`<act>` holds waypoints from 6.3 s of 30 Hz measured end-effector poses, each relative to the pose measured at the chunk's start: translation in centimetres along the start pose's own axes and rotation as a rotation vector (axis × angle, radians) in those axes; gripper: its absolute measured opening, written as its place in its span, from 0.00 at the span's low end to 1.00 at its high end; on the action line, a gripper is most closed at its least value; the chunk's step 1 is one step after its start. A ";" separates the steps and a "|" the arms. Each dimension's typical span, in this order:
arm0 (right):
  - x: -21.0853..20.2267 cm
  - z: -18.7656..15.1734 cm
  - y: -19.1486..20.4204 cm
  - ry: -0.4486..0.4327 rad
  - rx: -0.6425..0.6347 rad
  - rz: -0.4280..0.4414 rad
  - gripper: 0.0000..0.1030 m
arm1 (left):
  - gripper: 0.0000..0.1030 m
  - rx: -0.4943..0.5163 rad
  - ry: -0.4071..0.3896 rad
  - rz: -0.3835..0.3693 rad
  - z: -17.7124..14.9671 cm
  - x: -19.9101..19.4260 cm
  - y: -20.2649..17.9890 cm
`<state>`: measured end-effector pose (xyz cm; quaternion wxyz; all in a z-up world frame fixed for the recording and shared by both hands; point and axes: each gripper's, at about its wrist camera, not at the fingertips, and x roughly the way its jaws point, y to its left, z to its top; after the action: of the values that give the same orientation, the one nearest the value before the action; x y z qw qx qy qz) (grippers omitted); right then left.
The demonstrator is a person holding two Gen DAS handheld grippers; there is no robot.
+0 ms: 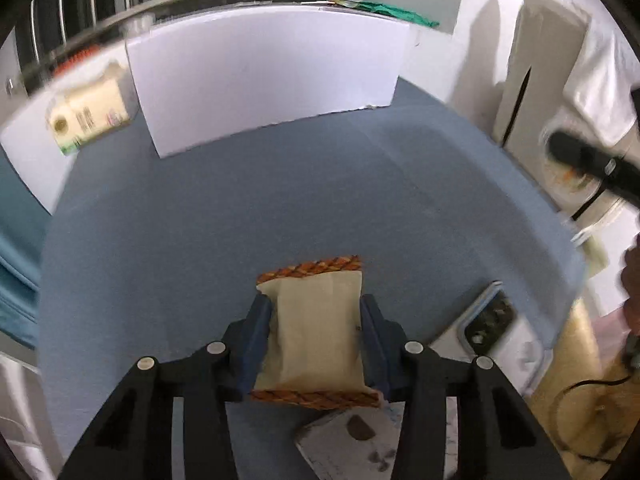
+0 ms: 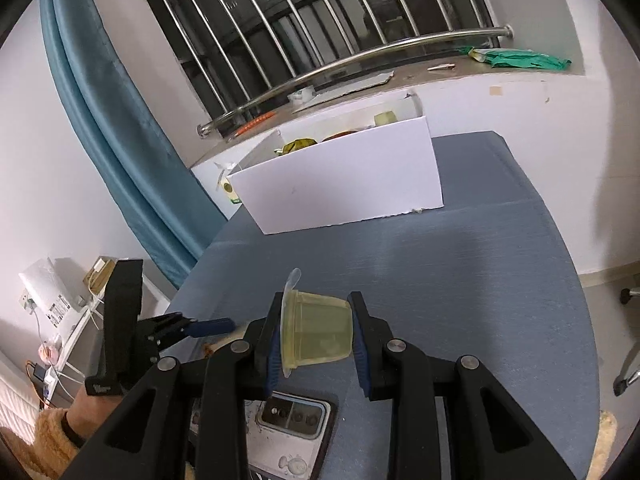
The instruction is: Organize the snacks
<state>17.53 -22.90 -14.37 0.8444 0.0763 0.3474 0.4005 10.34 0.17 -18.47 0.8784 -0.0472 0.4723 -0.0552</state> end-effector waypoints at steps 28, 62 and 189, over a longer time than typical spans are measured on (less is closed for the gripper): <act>7.4 19.2 -2.2 -0.097 -0.074 -0.093 0.31 | 0.47 -0.103 -0.314 0.054 25.2 -4.9 9.1; 4.1 20.4 4.2 -0.224 -0.274 -0.215 1.00 | 1.00 -0.179 -0.544 0.083 18.3 -14.6 6.4; -9.4 4.1 9.8 -0.200 -0.262 -0.150 1.00 | 1.00 -0.146 -0.498 0.234 0.9 -20.6 -4.8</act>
<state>9.95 -22.61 -2.41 0.9050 -0.0210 0.2112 0.3687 -0.40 -1.64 -0.34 0.9621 -0.0676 0.2470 0.0939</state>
